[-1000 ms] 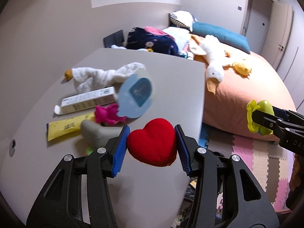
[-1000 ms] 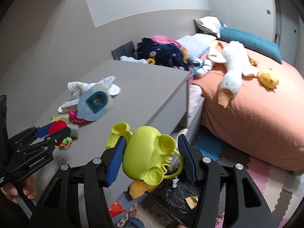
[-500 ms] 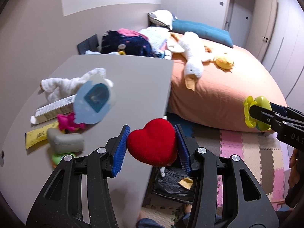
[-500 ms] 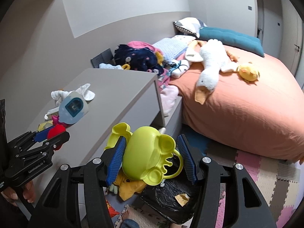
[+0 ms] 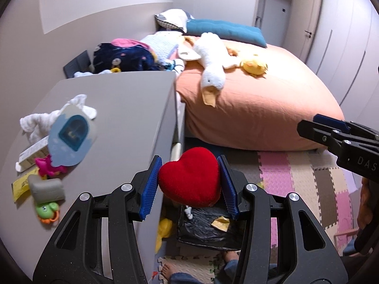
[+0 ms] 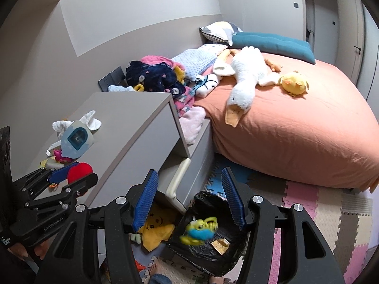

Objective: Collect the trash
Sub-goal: 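Carry the yellow-green toy and red heart over the bin and release both, then grasp the grey foam block with the left tool while the right tool grasps the blue lid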

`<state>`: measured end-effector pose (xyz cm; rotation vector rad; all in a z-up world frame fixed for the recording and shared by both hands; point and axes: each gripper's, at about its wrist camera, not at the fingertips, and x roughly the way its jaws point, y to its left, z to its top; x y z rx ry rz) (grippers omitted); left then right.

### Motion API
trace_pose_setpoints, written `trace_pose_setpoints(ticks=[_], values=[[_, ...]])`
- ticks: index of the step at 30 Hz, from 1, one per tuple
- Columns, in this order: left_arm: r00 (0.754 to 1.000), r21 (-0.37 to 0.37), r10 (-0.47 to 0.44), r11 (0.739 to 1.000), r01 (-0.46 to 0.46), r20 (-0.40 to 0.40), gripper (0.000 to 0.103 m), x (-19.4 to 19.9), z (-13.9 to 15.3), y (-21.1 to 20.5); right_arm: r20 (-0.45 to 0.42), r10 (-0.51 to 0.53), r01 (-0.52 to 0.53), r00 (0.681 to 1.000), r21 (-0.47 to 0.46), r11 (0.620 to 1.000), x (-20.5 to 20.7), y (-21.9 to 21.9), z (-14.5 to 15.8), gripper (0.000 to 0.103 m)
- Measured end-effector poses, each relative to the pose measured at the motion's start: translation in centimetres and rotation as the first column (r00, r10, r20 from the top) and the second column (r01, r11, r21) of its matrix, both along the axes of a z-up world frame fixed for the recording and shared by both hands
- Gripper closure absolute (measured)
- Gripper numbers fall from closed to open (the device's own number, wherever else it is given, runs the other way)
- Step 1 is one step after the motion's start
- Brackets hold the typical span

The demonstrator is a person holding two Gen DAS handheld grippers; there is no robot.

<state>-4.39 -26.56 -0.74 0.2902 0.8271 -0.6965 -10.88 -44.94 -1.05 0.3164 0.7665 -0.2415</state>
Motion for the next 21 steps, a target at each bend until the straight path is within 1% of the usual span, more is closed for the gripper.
trace_pose_setpoints(ticks=[1, 2, 3, 4, 5, 8, 14, 16, 18, 21], values=[[1.0, 0.005, -0.01, 1.0, 0.01, -0.011, 0.055, -0.1, -0.3, -0.3, -0.001, -0.003, 0.003, 1.0, 0.004, 1.0, -0.1, -0.2, -0.1, 0.046], [0.999, 0.012, -0.022, 1.0, 0.023, -0.024, 0.045, -0.1, -0.5, -0.6, 0.0, -0.007, 0.007, 1.0, 0.008, 1.0, -0.2, -0.3, -0.1, 0.044], [0.999, 0.029, -0.029, 0.999, 0.03, -0.039, 0.031, -0.1, -0.8, -1.0, -0.002, -0.015, 0.015, 1.0, 0.005, 1.0, -0.3, -0.5, -0.1, 0.034], [0.999, 0.035, -0.018, 0.999, 0.02, -0.034, 0.008, -0.3, -0.9, -1.1, 0.001, -0.027, 0.027, 1.0, -0.001, 1.0, -0.5, -0.7, 0.0, 0.03], [1.0, 0.028, -0.009, 1.0, 0.009, -0.017, 0.006, -0.4, -0.9, -1.0, 0.007, -0.037, 0.037, 0.999, -0.008, 0.999, -0.6, -0.8, 0.0, 0.026], [0.999, 0.02, -0.008, 1.0, 0.008, -0.041, 0.006, -0.3, -1.0, -0.8, 0.011, -0.063, 0.063, 0.998, -0.013, 0.998, -0.8, -1.3, 0.1, 0.023], [0.999, 0.027, 0.015, 1.0, -0.014, -0.04, 0.006, 0.4, -0.9, 0.0, 0.013, -0.072, 0.072, 0.997, -0.001, 0.997, -0.7, -1.4, -0.1, 0.022], [0.999, 0.028, 0.025, 0.999, -0.024, -0.039, 0.006, 0.6, -0.8, 0.4, 0.022, -0.066, 0.066, 0.998, -0.013, 0.998, -0.5, -1.1, 0.1, 0.017], [0.999, 0.028, 0.033, 0.999, -0.032, -0.039, 0.006, 0.8, -0.7, 0.8, 0.029, -0.072, 0.073, 0.997, -0.046, 0.996, -0.2, -0.5, 0.4, 0.016], [0.998, 0.029, 0.051, 0.998, -0.05, -0.034, 0.006, 1.1, -0.5, 1.6, 0.046, -0.072, 0.073, 0.996, -0.036, 0.997, 0.3, 0.0, 0.7, 0.013]])
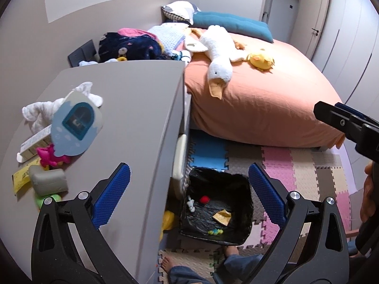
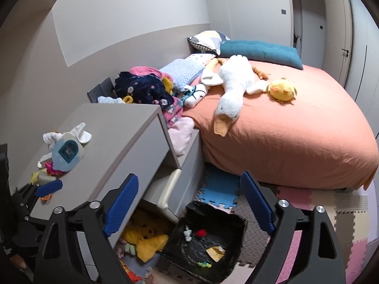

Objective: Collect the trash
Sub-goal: 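Grasp the grey foam block with the left tool while the right tool grasps the blue lid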

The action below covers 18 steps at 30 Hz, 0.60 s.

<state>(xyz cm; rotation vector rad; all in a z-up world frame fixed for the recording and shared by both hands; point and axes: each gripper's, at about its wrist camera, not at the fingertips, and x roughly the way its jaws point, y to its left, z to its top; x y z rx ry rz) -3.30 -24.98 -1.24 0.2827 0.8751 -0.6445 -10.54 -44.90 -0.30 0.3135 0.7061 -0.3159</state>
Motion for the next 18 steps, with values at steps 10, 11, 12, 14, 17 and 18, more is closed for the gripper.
trace_pose_setpoints(ticks=[10, 11, 12, 14, 17, 18], values=[[0.994, 0.008, 0.109, 0.994, -0.109, 0.004, 0.006, 1.5, 0.3, 4.6, 0.032, 0.143, -0.145, 0.989, 0.067, 0.987, 3.0, 3.2, 0.2, 0.011], [0.993, 0.009, 0.121, 0.993, -0.121, 0.005, 0.006, 1.6, 0.4, 5.1, 0.033, 0.153, -0.155, 0.988, 0.067, 0.986, 3.3, 3.7, 0.3, 0.011], [0.99, 0.01, 0.139, 0.99, -0.139, 0.009, 0.006, 1.9, 0.4, 5.7, 0.035, 0.162, -0.164, 0.986, 0.067, 0.984, 3.6, 4.1, 0.3, 0.011], [0.986, 0.015, 0.168, 0.986, -0.168, 0.017, 0.006, 2.3, 0.4, 6.7, 0.033, 0.182, -0.184, 0.983, 0.065, 0.981, 4.4, 5.1, 0.4, 0.011], [0.977, 0.026, 0.211, 0.977, -0.212, 0.025, 0.006, 3.1, 0.4, 8.6, 0.022, 0.206, -0.207, 0.978, 0.037, 0.978, 5.3, 6.6, 0.4, 0.011], [0.975, 0.03, 0.221, 0.975, -0.222, 0.027, 0.006, 3.4, 0.3, 9.2, 0.018, 0.217, -0.217, 0.976, 0.027, 0.976, 5.7, 7.2, 0.4, 0.011]])
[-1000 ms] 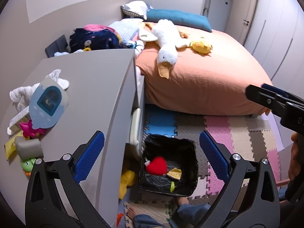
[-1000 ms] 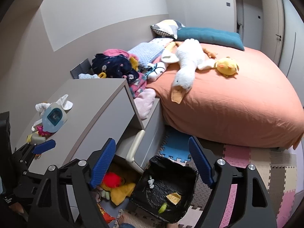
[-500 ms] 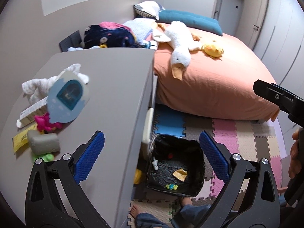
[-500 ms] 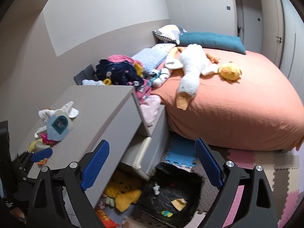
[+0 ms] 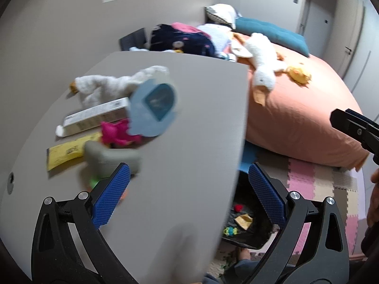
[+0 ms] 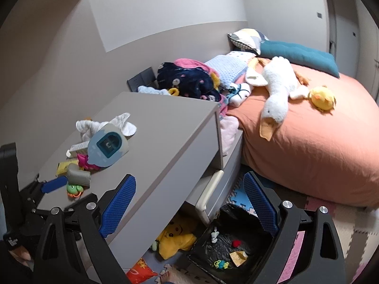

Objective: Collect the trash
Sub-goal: 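Grasp the grey foam block with the left tool while the right tool grasps the blue lid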

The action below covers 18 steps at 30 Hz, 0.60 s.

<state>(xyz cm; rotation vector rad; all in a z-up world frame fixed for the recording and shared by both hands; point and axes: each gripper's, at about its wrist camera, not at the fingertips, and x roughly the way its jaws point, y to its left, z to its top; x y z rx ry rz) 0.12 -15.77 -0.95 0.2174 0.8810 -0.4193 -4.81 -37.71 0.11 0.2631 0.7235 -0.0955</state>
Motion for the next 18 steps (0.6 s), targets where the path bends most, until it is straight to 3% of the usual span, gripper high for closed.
trace_pose_setpoints(ticks=[8, 18], values=[[0.999, 0.031, 0.048, 0.998, -0.048, 0.002, 0.006, 2.5, -0.7, 3.4, -0.008, 0.063, -0.063, 0.998, 0.011, 0.998, 2.5, 3.1, -0.3, 0.011], [0.999, 0.063, 0.02, 0.998, -0.018, -0.027, 0.006, 5.6, -2.3, 5.0, -0.037, 0.095, -0.094, 0.995, 0.037, 0.995, 5.5, 5.8, -0.7, 0.011]])
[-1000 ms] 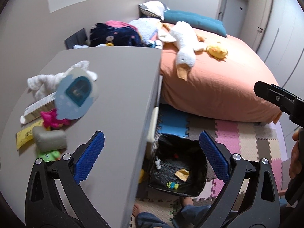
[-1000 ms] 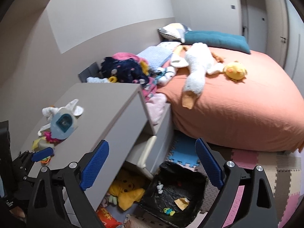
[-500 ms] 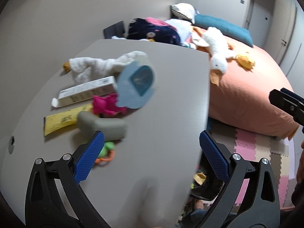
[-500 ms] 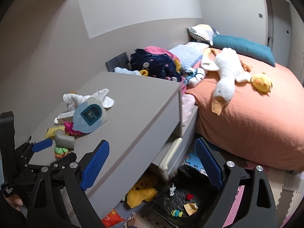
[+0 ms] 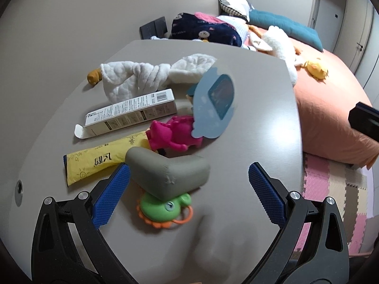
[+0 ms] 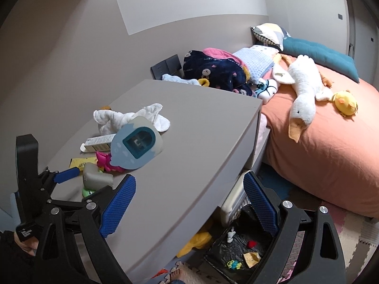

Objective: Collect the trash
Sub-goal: 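Grasp the grey foam block with the left tool while the right tool grasps the blue lid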

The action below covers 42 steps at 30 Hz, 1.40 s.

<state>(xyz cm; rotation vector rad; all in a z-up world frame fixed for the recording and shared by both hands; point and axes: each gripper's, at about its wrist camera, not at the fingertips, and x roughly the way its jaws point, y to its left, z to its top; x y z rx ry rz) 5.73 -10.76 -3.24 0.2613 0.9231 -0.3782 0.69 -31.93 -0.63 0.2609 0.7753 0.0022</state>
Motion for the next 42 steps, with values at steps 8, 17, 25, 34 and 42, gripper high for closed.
trace_pose_setpoints(ticks=[8, 17, 25, 34, 42], values=[[0.999, 0.033, -0.034, 0.999, 0.035, -0.008, 0.006, 1.9, -1.4, 0.7, -0.031, -0.004, 0.005, 1.0, 0.021, 1.0, 2.6, 1.7, -0.5, 0.011], [0.999, 0.024, -0.053, 0.998, 0.052, 0.014, 0.023, 2.3, -1.9, 1.7, -0.055, 0.025, -0.023, 0.998, 0.027, 0.999, 5.2, 4.2, -1.1, 0.011], [0.998, -0.043, 0.018, 0.999, -0.015, 0.062, 0.025, 1.8, 0.1, 4.5, -0.055, 0.052, -0.049, 0.997, 0.053, 0.997, 7.6, 6.3, -1.3, 0.011], [0.989, -0.077, 0.107, 0.992, -0.1, 0.1, 0.025, 1.2, 2.4, 8.4, -0.087, 0.029, -0.023, 0.996, 0.069, 0.997, 11.4, 8.7, -3.0, 0.011], [0.984, -0.089, 0.149, 0.986, -0.14, 0.095, 0.025, 1.0, 2.5, 10.3, -0.129, -0.052, 0.057, 0.99, 0.037, 0.998, 14.3, 8.9, -5.3, 0.011]])
